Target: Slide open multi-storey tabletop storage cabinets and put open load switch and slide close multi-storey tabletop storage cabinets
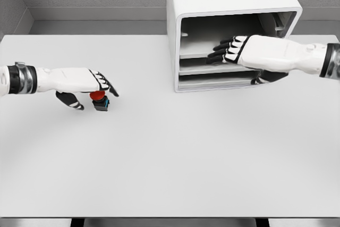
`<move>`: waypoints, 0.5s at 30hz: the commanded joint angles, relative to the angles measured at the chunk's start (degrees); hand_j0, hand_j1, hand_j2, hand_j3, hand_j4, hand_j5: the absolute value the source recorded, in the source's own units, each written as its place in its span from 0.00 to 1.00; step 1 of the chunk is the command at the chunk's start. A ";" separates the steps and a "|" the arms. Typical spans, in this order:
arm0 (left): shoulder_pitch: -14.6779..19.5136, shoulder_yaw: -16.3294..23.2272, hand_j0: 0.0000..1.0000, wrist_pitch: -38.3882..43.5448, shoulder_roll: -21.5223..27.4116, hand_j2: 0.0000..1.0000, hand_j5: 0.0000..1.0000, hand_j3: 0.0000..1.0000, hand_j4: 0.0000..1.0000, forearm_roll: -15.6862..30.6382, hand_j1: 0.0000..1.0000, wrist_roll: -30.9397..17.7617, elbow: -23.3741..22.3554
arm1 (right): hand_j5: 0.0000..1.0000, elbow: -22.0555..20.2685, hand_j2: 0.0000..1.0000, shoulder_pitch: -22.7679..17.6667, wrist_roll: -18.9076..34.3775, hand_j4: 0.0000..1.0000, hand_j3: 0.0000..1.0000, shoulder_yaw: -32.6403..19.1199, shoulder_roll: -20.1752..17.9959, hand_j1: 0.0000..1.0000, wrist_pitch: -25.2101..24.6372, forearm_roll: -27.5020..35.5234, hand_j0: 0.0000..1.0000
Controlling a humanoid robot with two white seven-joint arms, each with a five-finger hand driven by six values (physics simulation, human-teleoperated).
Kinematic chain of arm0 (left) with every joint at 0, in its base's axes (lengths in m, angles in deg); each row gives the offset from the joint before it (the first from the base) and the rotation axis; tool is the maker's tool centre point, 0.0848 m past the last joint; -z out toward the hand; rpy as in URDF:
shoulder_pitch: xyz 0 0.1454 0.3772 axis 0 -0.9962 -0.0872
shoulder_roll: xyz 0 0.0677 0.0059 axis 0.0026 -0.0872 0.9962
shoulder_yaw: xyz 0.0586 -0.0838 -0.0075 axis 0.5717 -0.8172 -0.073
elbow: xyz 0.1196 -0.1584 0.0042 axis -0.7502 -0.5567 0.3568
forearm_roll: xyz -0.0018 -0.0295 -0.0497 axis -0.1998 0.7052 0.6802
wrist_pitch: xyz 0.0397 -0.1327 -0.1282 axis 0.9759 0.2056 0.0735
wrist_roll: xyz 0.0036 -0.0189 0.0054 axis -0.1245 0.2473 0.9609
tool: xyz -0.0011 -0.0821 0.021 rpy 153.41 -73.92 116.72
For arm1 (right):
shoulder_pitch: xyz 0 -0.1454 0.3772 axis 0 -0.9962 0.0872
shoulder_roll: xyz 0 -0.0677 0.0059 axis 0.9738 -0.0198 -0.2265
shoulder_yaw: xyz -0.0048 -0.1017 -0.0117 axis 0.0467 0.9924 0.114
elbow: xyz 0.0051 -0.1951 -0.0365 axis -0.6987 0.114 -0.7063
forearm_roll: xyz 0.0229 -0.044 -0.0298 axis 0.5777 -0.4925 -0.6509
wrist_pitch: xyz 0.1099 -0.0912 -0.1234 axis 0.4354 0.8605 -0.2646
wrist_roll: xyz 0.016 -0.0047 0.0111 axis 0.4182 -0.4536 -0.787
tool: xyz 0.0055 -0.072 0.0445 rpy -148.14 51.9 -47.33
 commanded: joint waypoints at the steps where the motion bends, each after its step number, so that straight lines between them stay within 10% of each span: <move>1: 0.00 0.11 0.70 0.14 0.01 0.70 0.70 0.70 0.70 0.26 0.70 0.02 0.12 | 1.00 1.77 1.00 0.09 -0.03 1.00 1.00 2.63 1.28 1.00 -0.15 -0.65 1.00; 15: -0.09 0.20 0.54 0.14 -0.35 0.54 0.54 0.54 0.54 -0.53 0.54 0.02 0.12 | 1.00 10.38 1.00 5.98 -0.03 1.00 1.00 6.32 5.59 1.00 -10.10 -3.82 1.00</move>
